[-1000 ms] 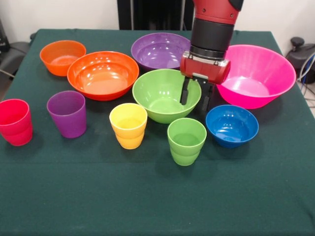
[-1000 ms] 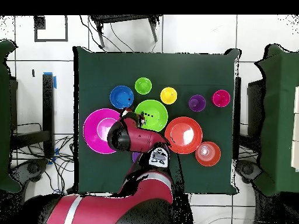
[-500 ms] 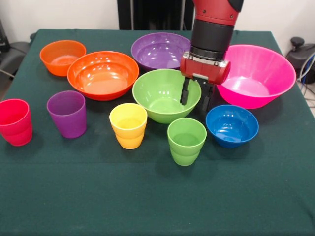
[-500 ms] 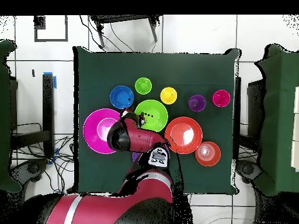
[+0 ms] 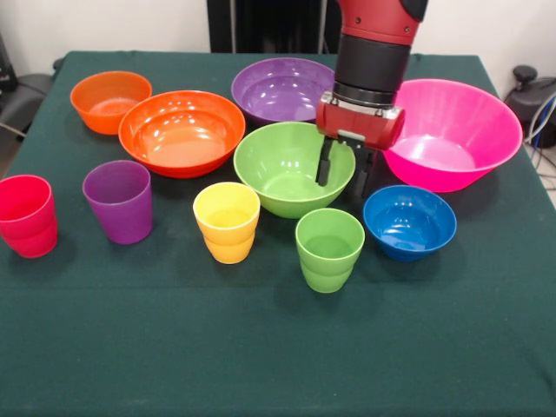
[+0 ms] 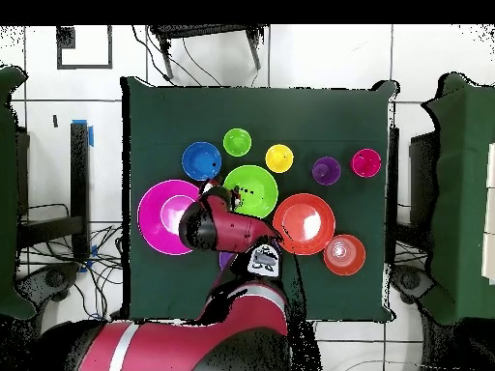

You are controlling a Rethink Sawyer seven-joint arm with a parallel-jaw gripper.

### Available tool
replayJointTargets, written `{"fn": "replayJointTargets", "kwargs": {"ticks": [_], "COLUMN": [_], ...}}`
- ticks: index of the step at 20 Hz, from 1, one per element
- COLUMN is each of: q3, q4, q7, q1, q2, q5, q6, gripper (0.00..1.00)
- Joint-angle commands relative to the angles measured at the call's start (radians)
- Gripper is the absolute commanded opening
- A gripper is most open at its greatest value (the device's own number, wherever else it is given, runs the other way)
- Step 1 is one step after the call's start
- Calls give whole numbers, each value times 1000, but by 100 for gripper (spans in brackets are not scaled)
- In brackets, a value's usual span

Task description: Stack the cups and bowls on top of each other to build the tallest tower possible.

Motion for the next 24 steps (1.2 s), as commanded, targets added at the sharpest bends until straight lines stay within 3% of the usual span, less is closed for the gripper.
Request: {"fn": "replayJointTargets", "kwargs": {"ticks": [1, 4, 5, 24], "q3": [104, 81, 70, 102], "q4": [-27, -35, -40, -34], "q7": [118, 110, 102, 108], "q1": [-17, 2, 9, -25], "q2": [49, 54, 56, 49], "q5": [-39, -32, -35, -46], "q6": [-21, -19, -21, -14], "gripper": [100, 100, 0, 0]}}
